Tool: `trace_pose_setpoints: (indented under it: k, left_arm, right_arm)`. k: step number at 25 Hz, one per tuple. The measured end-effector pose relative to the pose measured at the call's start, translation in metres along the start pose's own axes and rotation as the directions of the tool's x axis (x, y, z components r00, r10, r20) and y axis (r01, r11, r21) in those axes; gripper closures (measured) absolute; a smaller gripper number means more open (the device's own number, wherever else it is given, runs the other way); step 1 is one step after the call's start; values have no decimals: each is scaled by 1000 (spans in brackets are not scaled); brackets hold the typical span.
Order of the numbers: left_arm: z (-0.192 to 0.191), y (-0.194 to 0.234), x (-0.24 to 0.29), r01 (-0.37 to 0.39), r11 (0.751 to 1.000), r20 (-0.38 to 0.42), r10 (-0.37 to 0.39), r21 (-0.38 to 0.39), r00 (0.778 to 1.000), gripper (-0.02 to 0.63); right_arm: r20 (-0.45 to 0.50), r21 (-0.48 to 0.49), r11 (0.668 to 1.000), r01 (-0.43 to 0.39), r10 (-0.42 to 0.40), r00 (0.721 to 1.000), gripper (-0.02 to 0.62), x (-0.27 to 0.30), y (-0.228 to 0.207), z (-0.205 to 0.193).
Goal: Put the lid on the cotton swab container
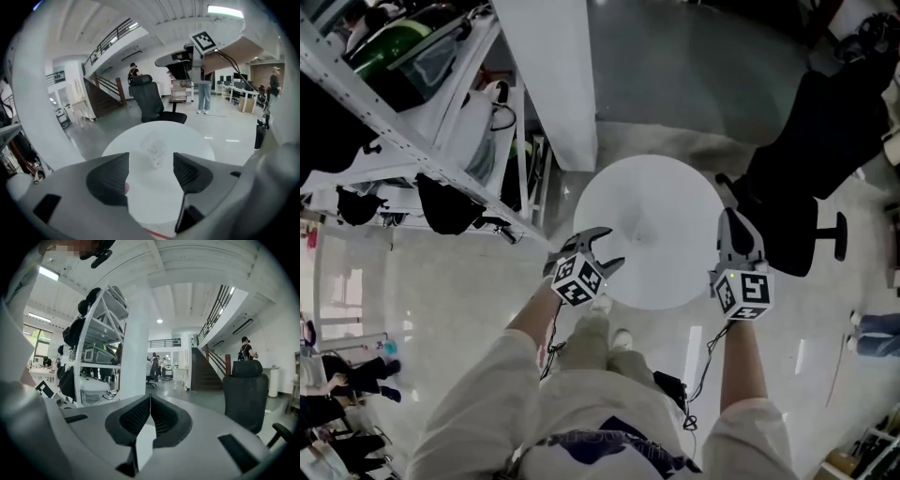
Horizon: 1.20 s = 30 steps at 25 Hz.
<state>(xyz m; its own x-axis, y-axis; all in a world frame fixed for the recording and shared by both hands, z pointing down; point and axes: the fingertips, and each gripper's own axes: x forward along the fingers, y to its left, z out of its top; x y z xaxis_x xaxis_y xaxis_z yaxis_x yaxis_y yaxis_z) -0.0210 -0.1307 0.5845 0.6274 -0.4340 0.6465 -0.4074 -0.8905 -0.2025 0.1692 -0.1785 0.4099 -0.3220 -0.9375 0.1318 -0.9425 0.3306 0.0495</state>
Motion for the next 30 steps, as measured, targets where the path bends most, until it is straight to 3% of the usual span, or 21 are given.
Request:
trace_pose_setpoints:
  k: [4, 10, 14, 23, 25, 30]
  left_arm:
    - [-20, -6, 47, 115, 993, -46, -114, 17, 992, 318]
    - [-40, -1, 100, 199, 980, -93, -196, 16, 976, 316]
    - [-46, -7, 123, 257, 964, -122, -248, 64, 961, 317]
    - [-46, -18, 145, 331, 924, -152, -306, 191, 940, 339]
    - [-45, -19, 146, 334, 921, -152, -307, 202, 940, 376]
    - [-44, -18, 147, 334, 920, -145, -309, 203, 940, 376]
  right_arm:
    - [-60, -6, 1000, -7, 6, 998, 578, 30, -1, -23]
    - [-128, -21, 999, -32, 29, 991, 578, 66, 7, -57]
    - [-149, -5, 999, -39, 37, 988, 578, 81, 8, -72]
    - [-191, 0, 998, -57, 56, 980, 578, 103, -1, -94]
    - [-197, 3, 998, -60, 60, 979, 578, 108, -2, -97]
    - [-226, -2, 996, -92, 89, 970, 578, 120, 2, -107]
